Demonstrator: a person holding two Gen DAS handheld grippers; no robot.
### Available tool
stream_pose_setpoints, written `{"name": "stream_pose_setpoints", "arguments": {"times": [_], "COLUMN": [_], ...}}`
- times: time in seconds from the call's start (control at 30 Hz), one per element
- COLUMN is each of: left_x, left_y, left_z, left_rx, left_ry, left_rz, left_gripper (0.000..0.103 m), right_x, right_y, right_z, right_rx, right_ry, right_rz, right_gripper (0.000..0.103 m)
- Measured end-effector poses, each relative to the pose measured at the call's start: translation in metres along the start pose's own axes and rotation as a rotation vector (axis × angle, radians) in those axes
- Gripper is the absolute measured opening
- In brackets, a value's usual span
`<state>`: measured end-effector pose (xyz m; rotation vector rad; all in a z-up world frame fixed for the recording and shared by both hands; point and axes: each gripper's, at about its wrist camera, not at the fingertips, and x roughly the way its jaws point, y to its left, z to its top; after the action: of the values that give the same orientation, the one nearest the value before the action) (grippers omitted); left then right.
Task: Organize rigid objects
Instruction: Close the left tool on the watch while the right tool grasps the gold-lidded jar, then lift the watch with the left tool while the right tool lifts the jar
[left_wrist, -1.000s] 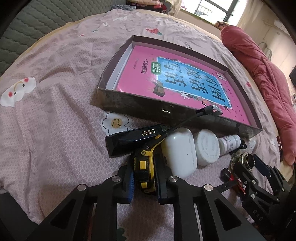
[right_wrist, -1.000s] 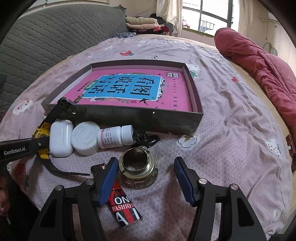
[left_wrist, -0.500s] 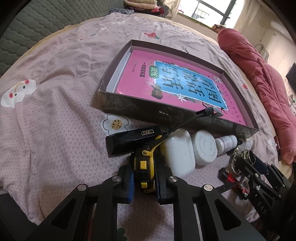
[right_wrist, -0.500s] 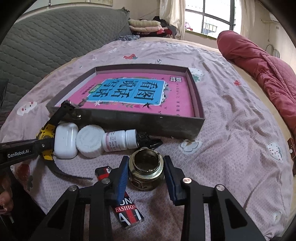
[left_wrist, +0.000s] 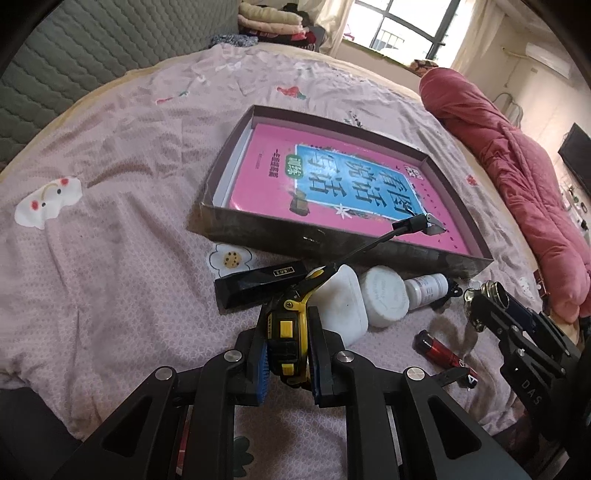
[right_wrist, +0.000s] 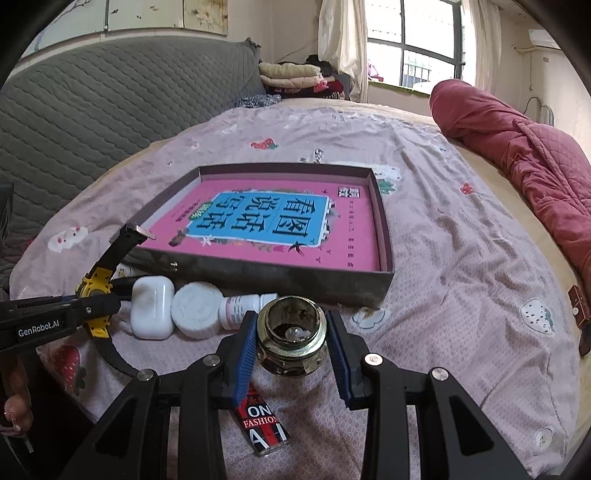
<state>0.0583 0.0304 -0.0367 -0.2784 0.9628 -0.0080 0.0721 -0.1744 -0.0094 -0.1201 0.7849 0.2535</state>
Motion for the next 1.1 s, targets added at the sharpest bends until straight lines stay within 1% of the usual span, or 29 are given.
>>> {"name": "stream_pose_setpoints", "arguments": {"times": [0.23, 0.37, 0.57, 0.97, 1.1], "left_x": [-0.016, -0.021, -0.022, -0.03, -0.029], "left_y": [-0.001, -0.001, 0.001, 0.0, 0.0], "left_z": [0.002, 0.006, 0.01, 0.033, 0.043], "left_rx": [0.033, 0.039, 0.027, -0.016, -0.023], "left_ry": [-0.072, -0.1, -0.111, -0.128, -0.14], "left_rz": [0.025, 0.025, 0.019, -0.035, -0.027], "left_gripper": [0.017, 0.017, 0.017, 0.017, 0.017], "right_x": [-0.01, -0.016, -0.019, -0.018, -0.017], "right_y": [0.002, 0.004, 0.004, -0.005, -0.006], "right_z": [0.005, 0.008, 0.009, 0.018, 0.02], "right_rx": [-0.01, -0.019, -0.016, 0.0, -0.007], "right_ry": [-0.057, -0.088, -0.114, -0.155, -0.17], "right_rz": [-0.006, -0.008, -0.009, -0.033, -0.036], "right_gripper": [0.037, 0.037, 0.037, 0.037, 0.037]}}
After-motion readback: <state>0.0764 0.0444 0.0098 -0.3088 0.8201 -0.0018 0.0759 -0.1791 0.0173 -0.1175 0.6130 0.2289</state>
